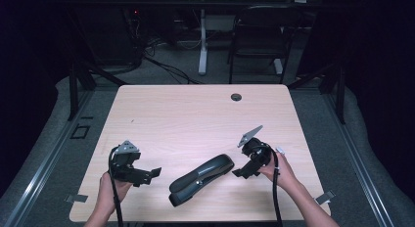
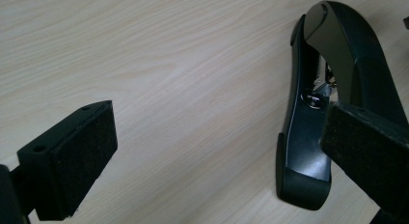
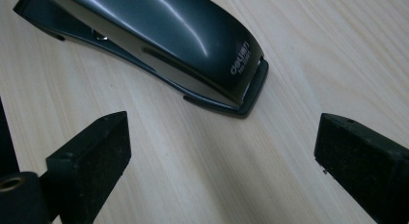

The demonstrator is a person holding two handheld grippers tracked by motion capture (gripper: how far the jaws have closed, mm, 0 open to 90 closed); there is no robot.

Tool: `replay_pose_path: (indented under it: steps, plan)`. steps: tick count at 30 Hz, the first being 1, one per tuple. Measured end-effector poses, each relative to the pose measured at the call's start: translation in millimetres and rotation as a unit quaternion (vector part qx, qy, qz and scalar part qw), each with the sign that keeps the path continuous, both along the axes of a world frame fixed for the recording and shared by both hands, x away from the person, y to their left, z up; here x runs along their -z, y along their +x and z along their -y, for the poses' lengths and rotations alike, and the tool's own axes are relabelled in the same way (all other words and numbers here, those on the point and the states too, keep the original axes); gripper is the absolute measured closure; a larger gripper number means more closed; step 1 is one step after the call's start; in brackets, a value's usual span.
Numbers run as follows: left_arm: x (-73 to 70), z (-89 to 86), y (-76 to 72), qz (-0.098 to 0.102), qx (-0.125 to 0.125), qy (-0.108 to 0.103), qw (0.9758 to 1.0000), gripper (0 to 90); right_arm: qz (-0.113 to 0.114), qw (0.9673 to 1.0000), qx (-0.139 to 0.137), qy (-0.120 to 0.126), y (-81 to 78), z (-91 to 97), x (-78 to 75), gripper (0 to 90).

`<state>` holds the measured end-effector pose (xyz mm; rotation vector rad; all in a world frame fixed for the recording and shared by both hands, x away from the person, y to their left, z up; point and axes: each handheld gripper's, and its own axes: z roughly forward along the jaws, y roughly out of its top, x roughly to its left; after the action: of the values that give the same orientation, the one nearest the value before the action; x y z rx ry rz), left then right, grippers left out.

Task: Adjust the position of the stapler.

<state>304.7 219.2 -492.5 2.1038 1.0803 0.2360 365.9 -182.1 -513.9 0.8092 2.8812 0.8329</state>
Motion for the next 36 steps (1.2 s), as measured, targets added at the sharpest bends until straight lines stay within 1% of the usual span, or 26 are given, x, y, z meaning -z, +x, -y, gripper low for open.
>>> replay_pose_path:
  steps: [1, 5, 6, 11, 12, 13, 16, 17, 18, 19, 21, 23, 24, 25, 26, 28, 30, 31, 32, 34, 35, 36]
  plan:
    - [0.4, 1.7, -0.6, 0.001, 0.0, -0.004, 1.0, 0.0, 0.0, 1.0, -0.002, 0.001, 1.3, -2.3, 0.2, 5.5]
    - [-0.5, 8.2, -3.6, -0.002, 0.015, -0.006, 0.9999, 0.0, 0.001, 0.9999, -0.013, 0.006, 5.8, -11.7, 2.3, 5.5]
    - [-0.9, 9.7, -4.2, -0.003, 0.02, -0.005, 0.9998, 0.0, -0.001, 0.9998, -0.018, 0.003, 6.8, -13.6, 2.1, 5.5]
    - [-1.0, 16.5, -7.0, -0.002, 0.032, -0.008, 0.9994, 0.0, -0.003, 0.9996, -0.027, 0.009, 9.3, -20.7, 2.8, 5.6]
    - [-0.8, 19.8, -8.5, 0.0, 0.037, -0.008, 0.9993, 0.1, -0.004, 0.9993, -0.034, 0.011, 11.1, -23.5, 2.6, 5.7]
    - [-0.9, 21.3, -9.3, -0.001, 0.041, -0.009, 0.9991, 0.0, -0.004, 0.9994, -0.034, 0.008, 11.2, -25.1, 2.4, 5.8]
    - [-1.2, 26.2, -11.6, -0.005, 0.052, -0.012, 0.9986, 0.1, -0.004, 0.9991, -0.04, 0.014, 13.1, -29.2, 3.3, 5.9]
    - [-1.3, 28.0, -12.3, -0.005, 0.056, -0.011, 0.9984, 0.1, -0.004, 0.9988, -0.047, 0.011, 14.5, -30.2, 2.9, 6.0]
    - [-1.4, 29.8, -13.0, -0.005, 0.06, -0.011, 0.9981, 0.1, -0.006, 0.9988, -0.046, 0.014, 14.5, -31.7, 3.1, 6.1]
    - [-1.0, 32.4, -14.1, -0.005, 0.061, -0.014, 0.998, 0.1, -0.003, 0.9987, -0.048, 0.015, 15.3, -33.0, 3.5, 6.2]
    - [-0.7, 36.4, -15.5, -0.007, 0.071, -0.011, 0.9974, 0.1, -0.006, 0.9986, -0.051, 0.014, 15.8, -35.6, 4.1, 6.4]
    - [0.7, 41.4, -17.3, -0.007, 0.077, -0.01, 0.9969, 0.1, -0.002, 0.9983, -0.055, 0.016, 16.5, -38.0, 5.0, 6.7]
    - [1.2, 43.3, -17.6, -0.01, 0.084, -0.007, 0.9964, 0.1, -0.006, 0.9981, -0.059, 0.016, 16.8, -38.8, 4.9, 6.8]
    - [2.4, 45.7, -18.2, -0.009, 0.084, -0.009, 0.9964, 0.1, -0.006, 0.9981, -0.059, 0.016, 17.1, -39.8, 5.0, 7.0]
    - [2.9, 47.5, -18.7, -0.009, 0.086, -0.009, 0.9962, 0.1, -0.005, 0.998, -0.06, 0.02, 17.6, -40.9, 5.6, 7.2]
    - [3.1, 50.4, -19.8, -0.011, 0.094, -0.01, 0.9954, 0.1, -0.007, 0.9977, -0.065, 0.019, 18.6, -43.4, 5.7, 7.6]
    - [3.6, 53.1, -21.2, -0.011, 0.096, -0.011, 0.9952, 0.1, -0.009, 0.9975, -0.067, 0.02, 19.5, -47.1, 7.0, 8.1]
    - [4.1, 54.3, -21.6, -0.01, 0.097, -0.009, 0.9952, 0.2, -0.011, 0.9972, -0.071, 0.018, 19.9, -48.8, 7.4, 8.4]
    - [4.5, 55.1, -21.7, -0.011, 0.101, -0.007, 0.9948, 0.1, -0.011, 0.997, -0.073, 0.022, 19.9, -50.9, 8.4, 8.4]
    - [6.2, 58.2, -22.5, -0.015, 0.104, -0.002, 0.9945, 0.1, -0.011, 0.9967, -0.079, 0.011, 19.5, -54.0, 8.1, 7.0]
    - [6.7, 59.7, -23.0, -0.015, 0.107, 0.003, 0.9942, 0.2, -0.009, 0.9965, -0.083, 0.01, 19.7, -54.7, 8.1, 6.8]
    - [7.4, 61.0, -23.2, -0.018, 0.112, 0.003, 0.9935, 0.2, -0.01, 0.9963, -0.085, 0.009, 20.0, -54.8, 7.9, 6.8]
